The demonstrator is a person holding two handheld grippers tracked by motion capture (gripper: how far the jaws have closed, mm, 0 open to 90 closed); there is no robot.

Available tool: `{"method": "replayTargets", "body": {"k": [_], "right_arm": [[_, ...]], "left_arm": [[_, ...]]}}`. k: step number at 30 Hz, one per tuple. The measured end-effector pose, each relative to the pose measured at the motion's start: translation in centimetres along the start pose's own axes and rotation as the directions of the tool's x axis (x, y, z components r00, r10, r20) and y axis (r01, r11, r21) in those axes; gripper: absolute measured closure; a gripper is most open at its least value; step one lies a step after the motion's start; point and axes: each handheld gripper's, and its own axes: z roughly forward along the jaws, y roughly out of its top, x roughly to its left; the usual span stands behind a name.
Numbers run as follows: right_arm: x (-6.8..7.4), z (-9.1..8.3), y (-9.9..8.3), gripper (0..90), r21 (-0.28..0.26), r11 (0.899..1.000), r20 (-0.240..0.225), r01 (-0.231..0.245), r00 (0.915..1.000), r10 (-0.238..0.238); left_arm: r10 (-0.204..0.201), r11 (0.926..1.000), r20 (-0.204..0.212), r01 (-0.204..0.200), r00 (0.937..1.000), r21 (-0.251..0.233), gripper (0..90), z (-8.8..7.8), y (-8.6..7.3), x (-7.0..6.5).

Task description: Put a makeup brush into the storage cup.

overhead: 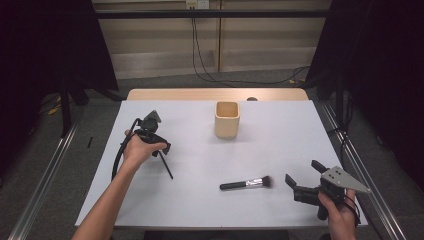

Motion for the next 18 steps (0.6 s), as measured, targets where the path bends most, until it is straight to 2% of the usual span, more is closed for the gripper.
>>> {"method": "replayTargets", "body": {"k": [1, 2, 4, 6, 7, 10, 13, 15, 16, 18], "right_arm": [[0.0, 0.0, 0.0, 0.0, 0.001, 1.000, 0.000, -0.001, 1.0000, 0.001], [0.0, 0.0, 0.0, 0.0, 0.001, 1.000, -0.001, -0.001, 1.0000, 0.001], [-0.1, 0.0, 0.0, 0.0, 0.001, 1.000, -0.002, 0.001, 1.0000, -0.001], [-0.1, 0.0, 0.0, 0.0, 0.002, 1.000, -0.002, 0.001, 1.0000, -0.001], [-0.1, 0.0, 0.0, 0.0, 0.003, 1.000, -0.002, 0.002, 1.0000, -0.002], [0.0, 0.0, 0.0, 0.0, 0.003, 1.000, -0.002, 0.001, 1.0000, -0.001], [-0.1, 0.0, 0.0, 0.0, 0.004, 1.000, -0.002, 0.001, 1.0000, -0.001], [0.0, 0.0, 0.0, 0.0, 0.003, 1.000, 0.000, 0.002, 1.0000, -0.002], [0.0, 0.0, 0.0, 0.0, 0.003, 1.000, 0.000, 0.002, 1.0000, -0.002], [0.0, 0.0, 0.0, 0.0, 0.006, 1.000, -0.004, 0.006, 1.0000, -0.006]], "left_arm": [[-0.004, 0.9997, -0.012, 0.004, 0.9999, 0.023, 10.8, 0.2, 0.0, -0.1], [-0.004, 0.9997, -0.012, 0.004, 0.9999, 0.023, 11.3, 0.2, 0.0, -0.1], [0.012, 0.9980, -0.018, -0.011, 0.9998, 0.063, 11.8, 0.4, 0.0, -0.1], [0.008, 0.9975, -0.013, -0.007, 0.9999, 0.071, 16.3, 0.6, 0.0, -0.1], [0.008, 0.9972, -0.024, -0.006, 0.9997, 0.075, 16.7, 0.7, 0.0, -0.2], [0.007, 0.9935, -0.012, -0.006, 0.9999, 0.113, 18.4, 1.1, 0.1, -0.1], [-0.010, 0.9921, -0.009, 0.011, 0.9999, 0.125, 21.4, 1.2, 0.1, -0.1], [-0.021, 0.9884, -0.012, 0.023, 0.9997, 0.150, 22.6, 1.2, 0.3, -0.1], [-0.021, 0.9884, -0.012, 0.023, 0.9997, 0.150, 23.6, 1.2, 0.3, -0.1], [-0.016, 0.9835, -0.014, 0.018, 0.9998, 0.180, 25.3, 1.2, 0.5, -0.2]]}}
